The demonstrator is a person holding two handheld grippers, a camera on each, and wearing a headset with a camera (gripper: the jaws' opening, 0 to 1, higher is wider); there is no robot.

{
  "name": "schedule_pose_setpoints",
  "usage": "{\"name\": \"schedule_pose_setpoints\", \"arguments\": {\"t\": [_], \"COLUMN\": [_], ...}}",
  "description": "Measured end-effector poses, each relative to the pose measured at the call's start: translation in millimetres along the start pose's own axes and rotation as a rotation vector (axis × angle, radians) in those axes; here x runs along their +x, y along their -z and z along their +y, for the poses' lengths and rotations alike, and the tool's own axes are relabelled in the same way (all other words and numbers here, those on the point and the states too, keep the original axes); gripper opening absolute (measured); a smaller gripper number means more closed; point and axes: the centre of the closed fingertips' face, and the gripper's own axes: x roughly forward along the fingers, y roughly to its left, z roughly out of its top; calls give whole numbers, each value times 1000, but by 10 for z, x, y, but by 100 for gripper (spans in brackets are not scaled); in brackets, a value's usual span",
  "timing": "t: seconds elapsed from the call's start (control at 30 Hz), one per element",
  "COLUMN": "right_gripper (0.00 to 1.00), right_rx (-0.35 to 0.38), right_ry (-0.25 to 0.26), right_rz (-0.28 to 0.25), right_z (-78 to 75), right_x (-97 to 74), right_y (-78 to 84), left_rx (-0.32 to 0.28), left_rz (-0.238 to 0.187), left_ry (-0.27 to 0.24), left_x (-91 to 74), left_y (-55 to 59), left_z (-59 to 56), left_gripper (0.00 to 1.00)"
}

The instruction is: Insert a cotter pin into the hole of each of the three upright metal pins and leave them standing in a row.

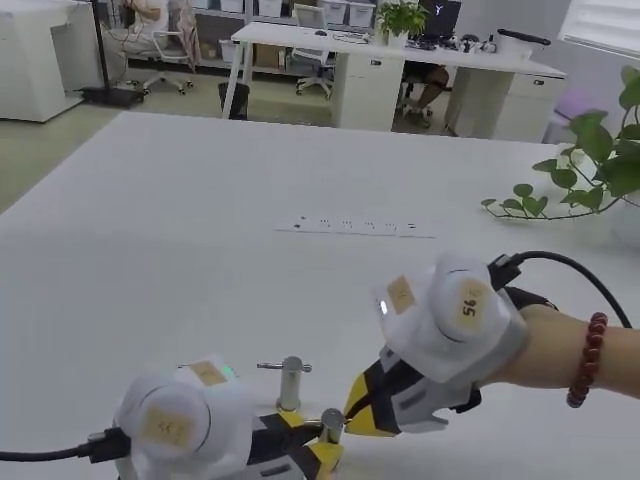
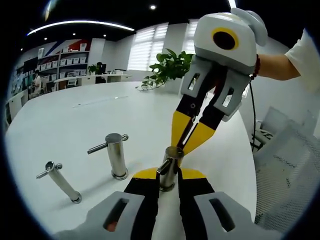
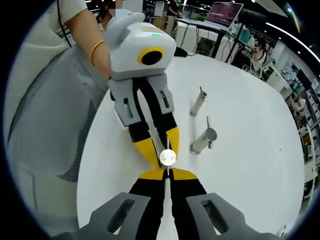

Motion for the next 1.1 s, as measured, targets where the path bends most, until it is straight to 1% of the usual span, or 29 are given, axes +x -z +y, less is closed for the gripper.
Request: {"name": "schedule_pose_setpoints", "arguments": {"t": [0.1, 0.2, 0.3, 0.43, 0.57, 0.6, 0.67, 0.73, 1.0, 1.1], "right_gripper": [5, 9, 10, 9, 6, 5, 5, 5, 5, 9], "right_rx": [-10, -6, -10, -10, -20, -26, -21, -12, 1, 8], "right_ry": [5, 6, 12, 13, 9, 5, 6, 8, 5, -5], "right_rz": [-8, -8, -6, -2, 1, -5, -15, -22, -24, -22], "right_z": [-5, -10, -18, -22, -11, -5, 1, 0, 3, 27], "right_x": [-5, -26, -59, -85, -76, -72, -68, -64, -66, -59], "right_y": [-12, -6, 6, 31, 36, 23, -1, -20, -16, -5], "left_rx": [14, 12, 13, 10, -6, -8, -27, -33, -23, -3], "left_rz": [2, 2, 1, -1, -6, -7, -13, -15, -8, 8], "left_ry": [-3, -2, -3, -3, -3, -3, -2, 0, 1, 2], "left_x": [1, -1, -2, -6, -5, -5, -6, -7, -2, 1], "left_y": [3, 6, 6, 3, 0, 0, 2, 3, -4, -11], "left_z": [-1, -1, -2, -5, -7, -6, 2, 3, -4, -7], "left_gripper": [12, 12, 12, 12, 12, 13, 13, 13, 13, 13]}}
